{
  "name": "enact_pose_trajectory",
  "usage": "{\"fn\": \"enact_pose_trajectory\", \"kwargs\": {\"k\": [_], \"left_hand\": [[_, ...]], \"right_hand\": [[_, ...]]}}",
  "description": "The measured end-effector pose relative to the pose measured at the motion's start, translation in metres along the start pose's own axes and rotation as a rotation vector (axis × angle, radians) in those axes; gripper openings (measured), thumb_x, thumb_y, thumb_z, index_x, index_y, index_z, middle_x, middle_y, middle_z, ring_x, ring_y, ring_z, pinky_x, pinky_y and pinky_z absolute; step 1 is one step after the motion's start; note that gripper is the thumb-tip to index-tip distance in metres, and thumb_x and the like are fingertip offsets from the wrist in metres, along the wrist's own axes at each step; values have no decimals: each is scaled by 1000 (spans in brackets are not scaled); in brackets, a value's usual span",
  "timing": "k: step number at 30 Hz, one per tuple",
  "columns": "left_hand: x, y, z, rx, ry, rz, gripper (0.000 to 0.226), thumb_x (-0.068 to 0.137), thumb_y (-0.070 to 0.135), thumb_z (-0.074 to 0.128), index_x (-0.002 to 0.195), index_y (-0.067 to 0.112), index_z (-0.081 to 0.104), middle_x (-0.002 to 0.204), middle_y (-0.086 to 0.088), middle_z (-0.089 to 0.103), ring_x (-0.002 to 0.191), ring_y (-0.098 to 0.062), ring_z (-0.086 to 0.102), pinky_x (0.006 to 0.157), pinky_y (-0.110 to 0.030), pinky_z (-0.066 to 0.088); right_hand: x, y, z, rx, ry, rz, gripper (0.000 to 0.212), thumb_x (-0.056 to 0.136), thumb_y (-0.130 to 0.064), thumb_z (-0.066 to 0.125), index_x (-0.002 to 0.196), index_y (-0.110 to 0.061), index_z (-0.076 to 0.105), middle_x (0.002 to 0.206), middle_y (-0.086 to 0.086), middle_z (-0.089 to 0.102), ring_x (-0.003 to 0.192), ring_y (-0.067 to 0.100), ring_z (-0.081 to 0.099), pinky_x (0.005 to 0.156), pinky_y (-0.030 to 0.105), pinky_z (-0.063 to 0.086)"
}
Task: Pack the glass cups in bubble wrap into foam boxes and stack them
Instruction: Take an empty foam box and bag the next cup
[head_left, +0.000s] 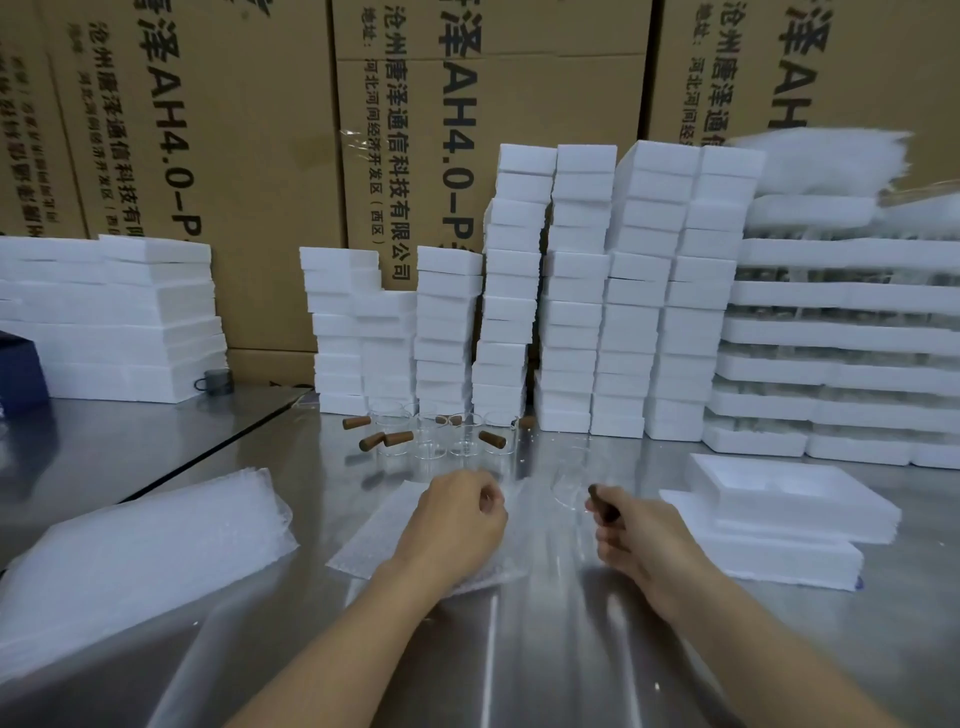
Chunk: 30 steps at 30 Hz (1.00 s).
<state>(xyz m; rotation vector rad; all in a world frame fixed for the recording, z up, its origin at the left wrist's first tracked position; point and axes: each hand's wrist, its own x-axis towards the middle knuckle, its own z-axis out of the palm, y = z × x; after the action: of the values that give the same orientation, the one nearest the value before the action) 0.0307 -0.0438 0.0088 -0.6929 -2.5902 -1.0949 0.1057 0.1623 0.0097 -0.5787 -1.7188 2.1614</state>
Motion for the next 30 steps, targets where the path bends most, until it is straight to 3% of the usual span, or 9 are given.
{"fn": "enact_pose_trajectory", "kwargs": {"k": [3,7,9,13,17,21,24,27,30], "left_hand": [[4,-4,2,18,-8,3,21,93,32,76,113,31,72,107,14,66,96,-4,63,88,-31,57],[6,-8,6,-11,33,-1,31,94,11,69,107,38,62,102,15,64,89,-3,63,78,-29,58],[8,-9,6,-47,82,3,36,94,6,66,107,40,60,94,16,63,83,-3,63,71,-28,57],[9,-6,2,-152,198,17,28,103,17,67,115,41,60,88,17,64,80,1,63,63,-22,51],[8,2,0,-211,283,72,27,103,19,67,113,44,61,94,19,67,88,3,64,70,-16,49],[-4,18,4,-135,229,264,23,103,25,67,116,44,63,98,23,67,98,3,63,78,-19,52],[-15,34,9,-47,207,450,27,102,23,66,121,42,61,101,21,67,100,0,63,83,-27,55],[-21,45,12,-21,213,591,34,100,14,67,123,38,60,105,20,65,102,-2,61,83,-33,57],[-22,47,13,-21,234,620,42,96,3,66,127,32,62,110,20,59,107,-5,59,85,-29,55]], "right_hand": [[-15,7,1,-266,-45,-186,28,97,-22,70,84,3,73,69,5,58,50,16,50,48,26,40],[-27,1,14,-289,-140,-325,25,99,-22,67,86,-4,78,64,-4,59,51,13,51,47,23,37],[-29,2,20,-294,-187,-348,29,102,-24,63,87,-5,78,63,-5,55,50,13,49,45,22,34],[-22,6,16,-285,-133,-265,35,103,-31,61,85,-7,78,61,-4,49,48,13,44,45,21,30],[-21,8,10,-472,-121,-273,38,102,-39,62,82,-11,79,60,-9,56,49,10,46,49,21,37],[-24,10,14,-651,-88,-362,37,104,-39,58,82,-19,79,68,-14,71,51,-1,53,60,19,43],[-25,10,15,-433,-104,-245,33,104,-36,59,88,-15,80,58,-18,62,47,-1,48,47,14,36],[-26,4,12,-111,-147,-30,22,97,-28,65,91,-12,80,69,-8,56,53,8,43,45,21,30],[-21,-2,7,220,-218,91,10,94,-23,73,90,-15,69,76,-3,56,57,9,43,44,21,31]]}}
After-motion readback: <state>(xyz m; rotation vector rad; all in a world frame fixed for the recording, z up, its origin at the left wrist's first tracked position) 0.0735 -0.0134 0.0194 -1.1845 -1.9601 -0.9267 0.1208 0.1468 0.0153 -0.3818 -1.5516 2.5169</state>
